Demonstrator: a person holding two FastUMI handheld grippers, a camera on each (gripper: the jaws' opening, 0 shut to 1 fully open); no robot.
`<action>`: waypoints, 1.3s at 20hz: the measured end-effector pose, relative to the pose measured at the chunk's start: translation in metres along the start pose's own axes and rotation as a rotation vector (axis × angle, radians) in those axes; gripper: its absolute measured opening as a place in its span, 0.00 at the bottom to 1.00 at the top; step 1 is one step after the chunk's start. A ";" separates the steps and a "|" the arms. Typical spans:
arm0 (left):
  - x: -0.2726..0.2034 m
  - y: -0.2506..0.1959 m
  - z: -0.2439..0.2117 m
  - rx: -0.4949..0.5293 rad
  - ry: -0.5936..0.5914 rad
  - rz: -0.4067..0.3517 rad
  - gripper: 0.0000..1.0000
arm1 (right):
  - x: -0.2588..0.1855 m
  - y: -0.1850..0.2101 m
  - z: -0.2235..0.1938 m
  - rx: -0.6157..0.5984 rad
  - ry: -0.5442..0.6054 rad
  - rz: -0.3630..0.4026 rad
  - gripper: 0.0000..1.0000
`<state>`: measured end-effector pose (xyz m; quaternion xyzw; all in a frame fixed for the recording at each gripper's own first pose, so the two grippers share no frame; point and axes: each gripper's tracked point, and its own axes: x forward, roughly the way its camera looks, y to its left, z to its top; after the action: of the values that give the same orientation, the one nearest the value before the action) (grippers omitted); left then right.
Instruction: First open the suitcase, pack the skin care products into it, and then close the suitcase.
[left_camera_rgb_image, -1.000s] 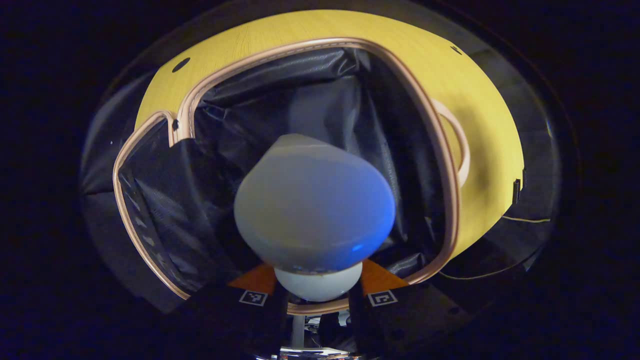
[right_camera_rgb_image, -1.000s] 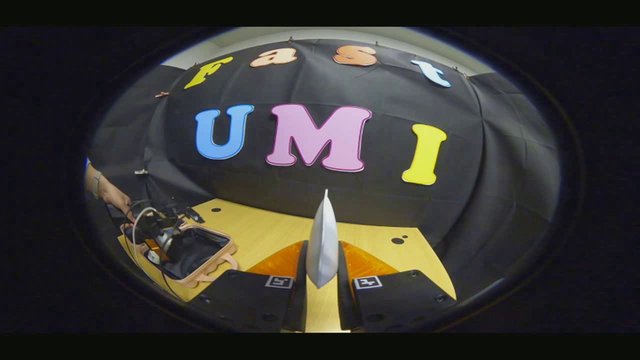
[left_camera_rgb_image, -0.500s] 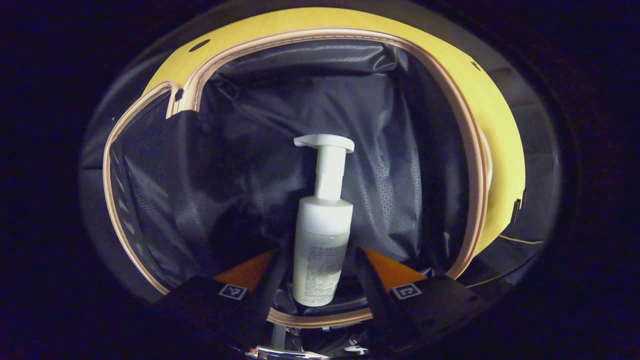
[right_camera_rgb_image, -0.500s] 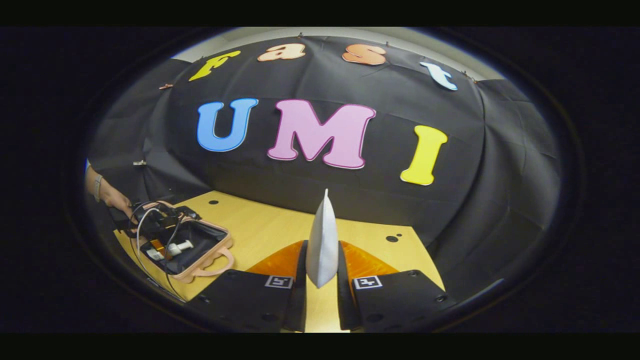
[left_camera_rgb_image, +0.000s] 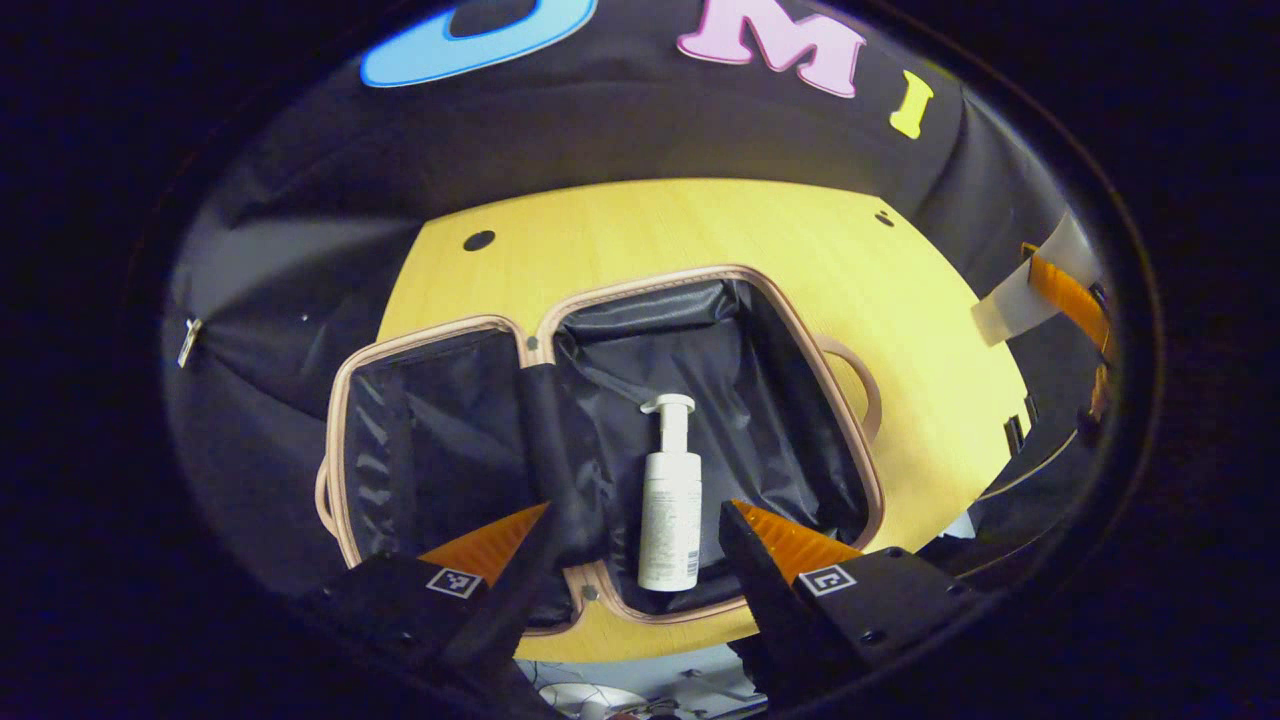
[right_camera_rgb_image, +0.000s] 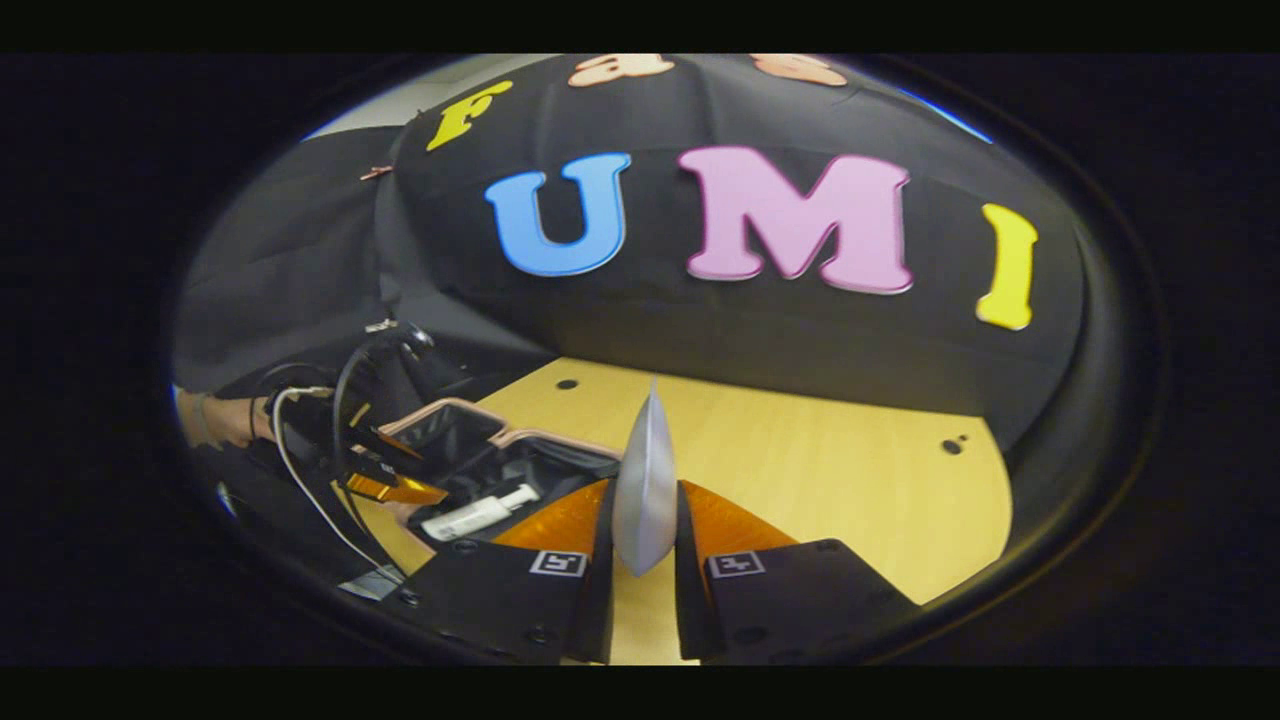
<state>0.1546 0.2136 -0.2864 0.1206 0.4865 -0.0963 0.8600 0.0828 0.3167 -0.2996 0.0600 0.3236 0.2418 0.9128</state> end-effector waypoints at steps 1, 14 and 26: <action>-0.009 0.010 -0.004 -0.051 -0.029 -0.006 0.98 | 0.015 0.013 -0.014 0.023 0.053 0.024 0.29; -0.063 0.145 -0.087 -0.397 -0.101 0.113 0.97 | 0.126 0.114 -0.180 0.373 0.678 0.112 0.29; -0.060 0.179 -0.086 -0.462 -0.113 0.192 0.97 | 0.137 0.099 -0.174 0.466 0.715 -0.091 0.66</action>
<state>0.1046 0.4126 -0.2570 -0.0388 0.4332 0.0931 0.8956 0.0273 0.4608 -0.4870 0.1625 0.6680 0.1272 0.7150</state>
